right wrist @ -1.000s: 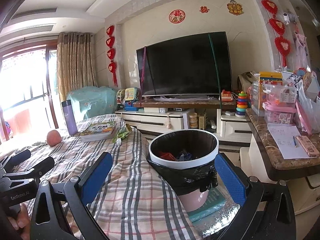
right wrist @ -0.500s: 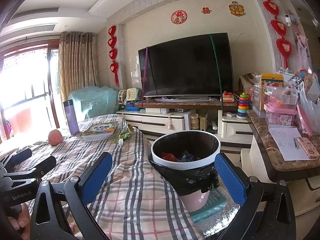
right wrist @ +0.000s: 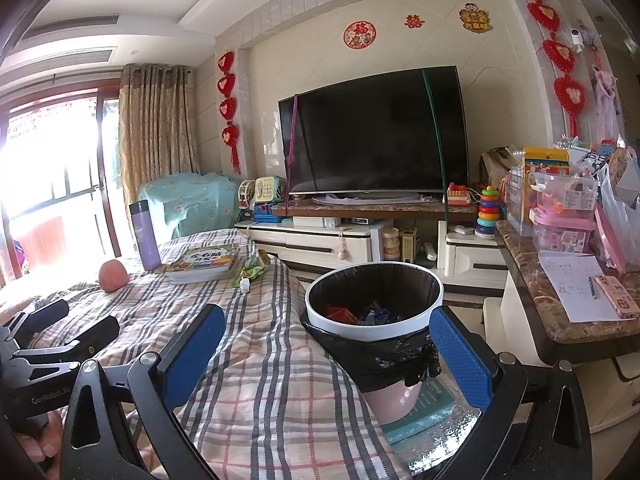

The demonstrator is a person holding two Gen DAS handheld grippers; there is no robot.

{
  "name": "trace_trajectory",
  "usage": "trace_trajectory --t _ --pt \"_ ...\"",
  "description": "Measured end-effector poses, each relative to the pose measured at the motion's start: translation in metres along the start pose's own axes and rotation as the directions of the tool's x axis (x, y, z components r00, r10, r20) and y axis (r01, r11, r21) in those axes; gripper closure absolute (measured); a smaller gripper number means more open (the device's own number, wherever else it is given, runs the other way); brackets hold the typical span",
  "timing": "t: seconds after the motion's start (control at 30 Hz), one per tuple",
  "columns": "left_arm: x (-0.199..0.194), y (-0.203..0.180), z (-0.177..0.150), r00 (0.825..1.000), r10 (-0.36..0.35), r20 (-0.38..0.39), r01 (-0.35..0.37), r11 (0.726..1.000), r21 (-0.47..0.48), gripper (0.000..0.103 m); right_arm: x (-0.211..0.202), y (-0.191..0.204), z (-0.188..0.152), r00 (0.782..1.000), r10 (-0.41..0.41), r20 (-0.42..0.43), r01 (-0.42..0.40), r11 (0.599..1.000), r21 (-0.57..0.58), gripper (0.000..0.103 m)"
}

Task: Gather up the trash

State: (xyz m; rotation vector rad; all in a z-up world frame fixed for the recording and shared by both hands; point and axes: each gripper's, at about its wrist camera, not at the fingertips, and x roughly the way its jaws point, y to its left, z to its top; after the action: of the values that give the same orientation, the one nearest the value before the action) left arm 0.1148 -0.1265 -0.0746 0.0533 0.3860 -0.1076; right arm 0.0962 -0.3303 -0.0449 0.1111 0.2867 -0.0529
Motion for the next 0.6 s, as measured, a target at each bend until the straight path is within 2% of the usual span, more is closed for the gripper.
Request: trace_trajectory --t 0.6 --pt "0.0008 0.0007 -0.0013 1.0 -0.001 -0.002 0.001 1.0 0.003 0.001 -0.0014 -0.0002 0.0012 1.0 0.004 -0.001 -0.004 1.0 -0.003 0.0"
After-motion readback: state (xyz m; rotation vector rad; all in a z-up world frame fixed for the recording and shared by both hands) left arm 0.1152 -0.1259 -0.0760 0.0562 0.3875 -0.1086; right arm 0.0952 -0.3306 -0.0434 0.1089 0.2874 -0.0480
